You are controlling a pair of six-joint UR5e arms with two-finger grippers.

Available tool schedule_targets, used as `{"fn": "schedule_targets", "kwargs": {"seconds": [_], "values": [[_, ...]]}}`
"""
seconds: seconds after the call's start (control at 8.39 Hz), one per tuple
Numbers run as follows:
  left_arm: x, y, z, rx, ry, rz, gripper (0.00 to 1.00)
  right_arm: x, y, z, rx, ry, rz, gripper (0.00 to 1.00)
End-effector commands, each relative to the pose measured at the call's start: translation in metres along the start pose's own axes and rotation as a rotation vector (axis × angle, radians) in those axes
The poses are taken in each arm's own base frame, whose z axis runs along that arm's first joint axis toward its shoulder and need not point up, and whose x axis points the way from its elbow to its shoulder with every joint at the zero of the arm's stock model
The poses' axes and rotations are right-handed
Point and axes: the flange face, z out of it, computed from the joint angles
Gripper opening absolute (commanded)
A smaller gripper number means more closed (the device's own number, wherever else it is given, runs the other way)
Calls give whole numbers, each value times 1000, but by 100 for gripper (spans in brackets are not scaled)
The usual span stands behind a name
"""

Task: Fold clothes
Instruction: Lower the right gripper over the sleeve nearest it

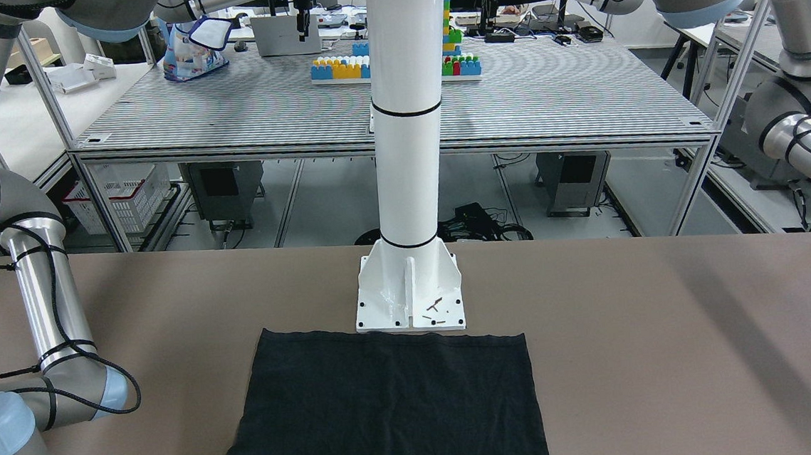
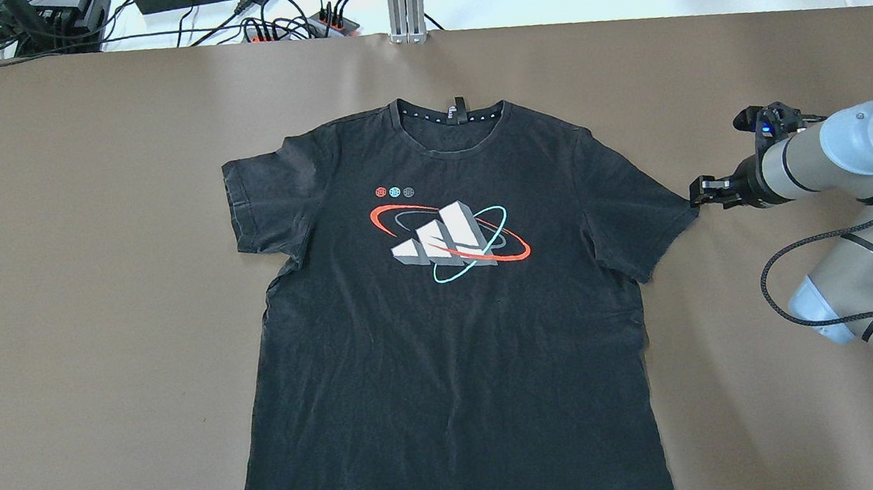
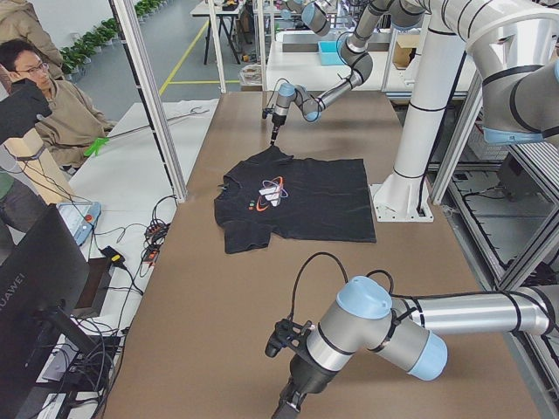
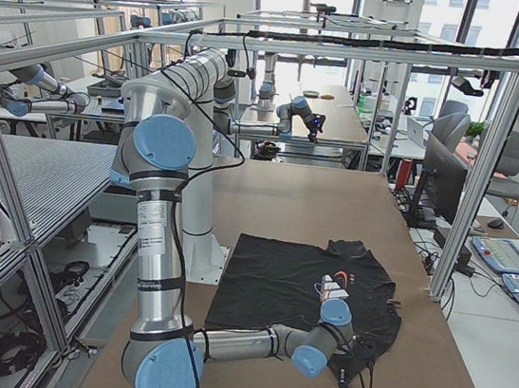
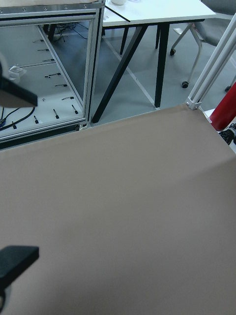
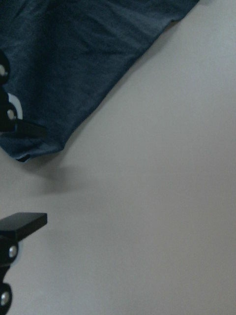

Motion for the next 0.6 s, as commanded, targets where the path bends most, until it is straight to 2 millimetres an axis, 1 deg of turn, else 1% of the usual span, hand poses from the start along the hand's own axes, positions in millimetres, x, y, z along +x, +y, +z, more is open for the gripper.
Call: {"fn": "schedule_targets", "kwargs": {"seconds": [0.0, 0.24, 0.36, 0.48], "values": [[0, 0, 0, 0, 0, 0, 100, -4, 5, 4, -8, 0, -10, 44], [0, 1, 0, -2, 0, -1, 100, -5, 5, 5, -8, 0, -13, 44], [0, 1, 0, -1, -1, -2, 100, -5, 5, 5, -8, 1, -14, 41], [0, 0, 0, 0, 0, 0, 100, -6, 4, 4, -9, -1, -12, 27]]}}
